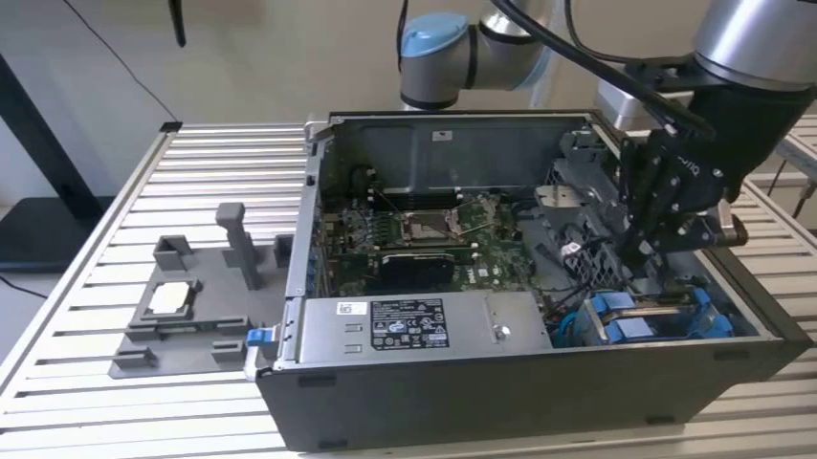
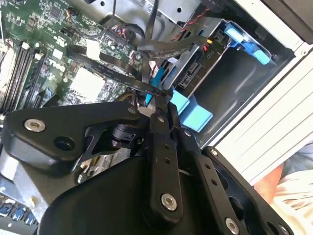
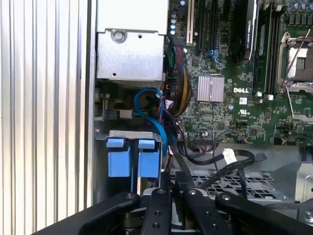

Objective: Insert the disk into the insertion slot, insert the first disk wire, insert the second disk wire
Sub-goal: 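Insert the second disk wire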

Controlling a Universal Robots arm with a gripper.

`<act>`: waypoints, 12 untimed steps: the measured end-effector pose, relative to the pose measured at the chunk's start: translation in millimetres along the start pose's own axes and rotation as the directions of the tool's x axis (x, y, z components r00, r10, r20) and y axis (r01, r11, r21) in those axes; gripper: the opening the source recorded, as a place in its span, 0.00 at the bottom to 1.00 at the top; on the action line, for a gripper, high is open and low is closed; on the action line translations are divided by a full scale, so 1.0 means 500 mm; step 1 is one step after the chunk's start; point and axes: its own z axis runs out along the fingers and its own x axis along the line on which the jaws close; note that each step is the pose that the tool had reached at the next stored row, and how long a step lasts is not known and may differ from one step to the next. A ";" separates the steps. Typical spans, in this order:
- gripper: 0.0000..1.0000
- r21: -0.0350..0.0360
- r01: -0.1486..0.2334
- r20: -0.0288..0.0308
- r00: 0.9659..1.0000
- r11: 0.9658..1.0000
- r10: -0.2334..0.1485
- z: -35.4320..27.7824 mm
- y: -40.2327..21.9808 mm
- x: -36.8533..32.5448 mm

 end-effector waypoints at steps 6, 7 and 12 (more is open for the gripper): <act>0.16 -0.017 0.000 0.015 1.000 1.000 0.000 0.001 -0.016 0.017; 0.16 -0.019 0.000 0.017 1.000 1.000 0.000 0.001 -0.019 0.020; 0.16 -0.031 0.000 0.023 1.000 1.000 0.001 0.005 -0.034 0.036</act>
